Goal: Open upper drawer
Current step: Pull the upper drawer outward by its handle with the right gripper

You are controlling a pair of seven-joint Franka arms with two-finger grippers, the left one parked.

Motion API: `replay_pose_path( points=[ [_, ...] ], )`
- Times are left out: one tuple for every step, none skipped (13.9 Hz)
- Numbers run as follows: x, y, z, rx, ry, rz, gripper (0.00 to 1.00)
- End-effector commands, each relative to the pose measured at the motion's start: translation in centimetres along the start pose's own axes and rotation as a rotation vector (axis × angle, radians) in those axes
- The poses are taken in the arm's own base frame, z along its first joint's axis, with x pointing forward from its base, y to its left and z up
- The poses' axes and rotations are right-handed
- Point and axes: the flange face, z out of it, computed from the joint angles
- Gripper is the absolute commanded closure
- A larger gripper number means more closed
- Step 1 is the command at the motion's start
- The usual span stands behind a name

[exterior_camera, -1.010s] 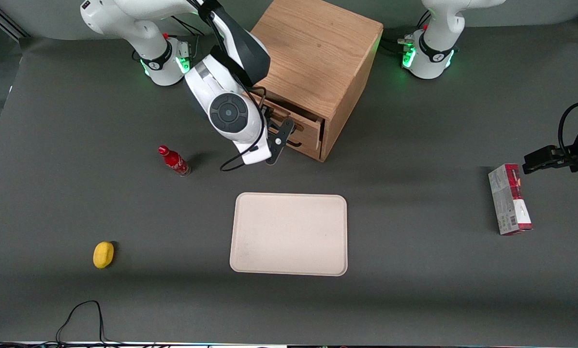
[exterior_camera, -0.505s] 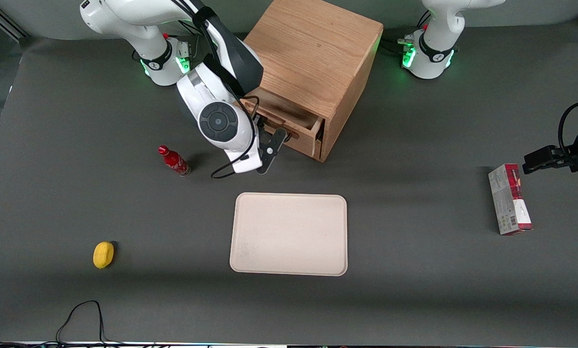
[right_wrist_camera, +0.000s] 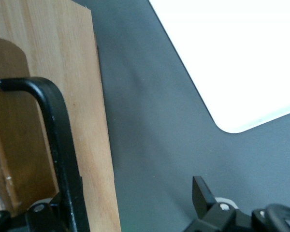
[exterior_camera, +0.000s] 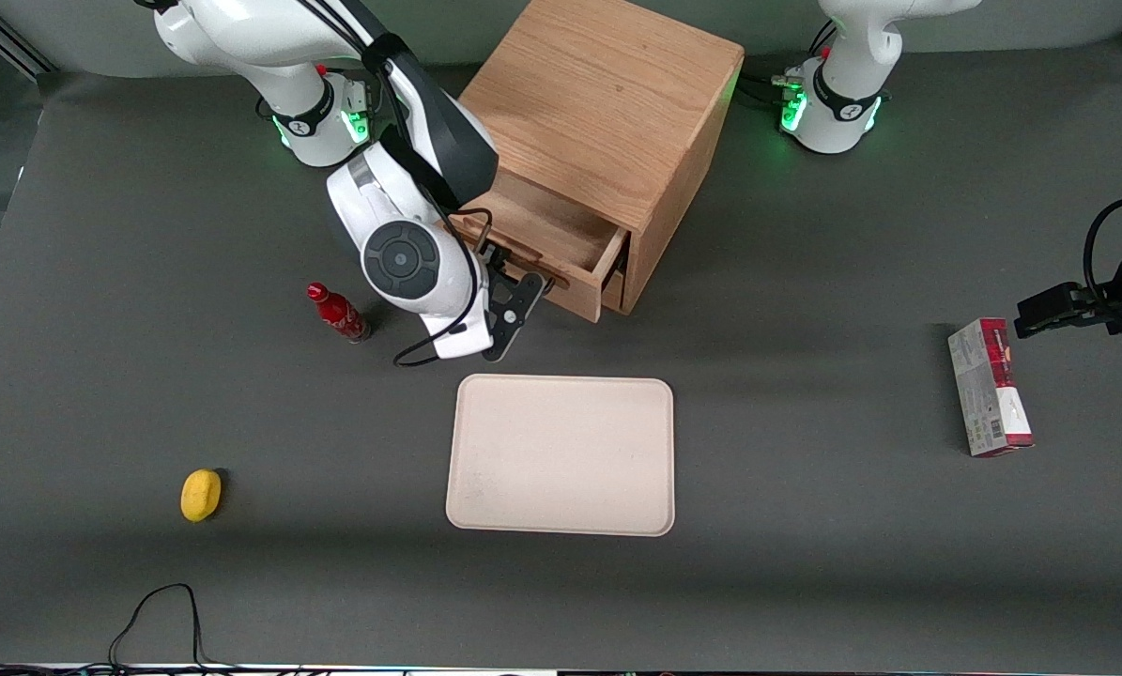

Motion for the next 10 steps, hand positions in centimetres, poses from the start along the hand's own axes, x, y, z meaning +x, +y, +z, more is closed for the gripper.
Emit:
replay_pose_path(
  points=[
    [0.6, 1.5, -0.6, -0.024, 0.007, -0.016, 0.0],
    [0.5, 2.0, -0.6, -0.03, 0.005, -0.021, 0.0],
    [0.4, 2.5, -0.9, -0.031, 0.011, -0.022, 0.0],
    [0.3, 2.9, -1.0, -0.033, 0.014, -0.018, 0.0],
    [0.4, 3.0, -1.1, -0.034, 0.016, -0.017, 0.0],
    [0.2, 3.6, -1.6, -0.036, 0.025, -0.018, 0.0],
    [0.1, 3.9, -1.6, -0.035, 0.026, -0.019, 0.0],
    [-0.1, 4.3, -1.8, -0.035, 0.029, -0.014, 0.0],
    [-0.2, 4.5, -2.2, -0.037, 0.038, -0.011, 0.0],
    [-0.2, 4.6, -2.3, -0.038, 0.041, -0.016, 0.0]
  ],
)
